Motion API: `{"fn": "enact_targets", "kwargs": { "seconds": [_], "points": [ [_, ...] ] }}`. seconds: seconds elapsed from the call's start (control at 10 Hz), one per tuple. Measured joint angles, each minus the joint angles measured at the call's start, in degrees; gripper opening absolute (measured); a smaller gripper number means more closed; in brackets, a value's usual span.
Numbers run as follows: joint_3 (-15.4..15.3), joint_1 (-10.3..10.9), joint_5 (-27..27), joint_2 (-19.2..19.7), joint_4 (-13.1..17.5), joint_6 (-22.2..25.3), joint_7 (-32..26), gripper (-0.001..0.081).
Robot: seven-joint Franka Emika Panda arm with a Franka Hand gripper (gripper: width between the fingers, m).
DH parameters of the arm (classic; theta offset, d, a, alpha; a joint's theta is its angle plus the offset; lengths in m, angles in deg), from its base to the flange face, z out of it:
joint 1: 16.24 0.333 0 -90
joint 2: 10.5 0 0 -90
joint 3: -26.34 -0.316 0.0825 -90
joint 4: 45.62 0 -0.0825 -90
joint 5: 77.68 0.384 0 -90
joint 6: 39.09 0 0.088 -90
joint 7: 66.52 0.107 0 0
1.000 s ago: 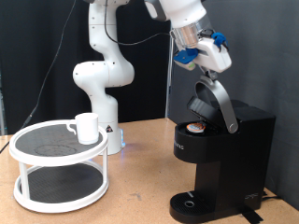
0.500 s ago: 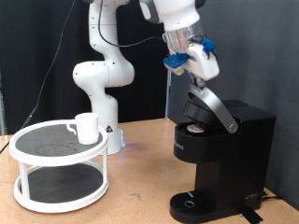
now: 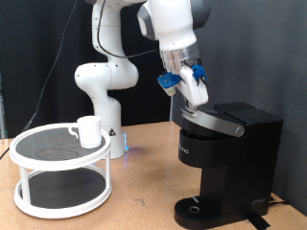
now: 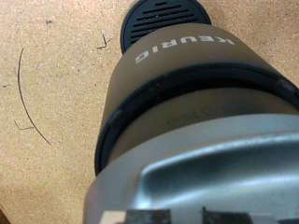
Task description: Make a cup of coffee with the keurig machine
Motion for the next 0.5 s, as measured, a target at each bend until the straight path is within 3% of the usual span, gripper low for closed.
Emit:
{"fn": "enact_targets", "kwargs": {
  "seconds": [0.5],
  "points": [
    [-0.19,0.03,0.0,3.2,-0.75,-3.38,-1.25,0.0]
  ]
}}
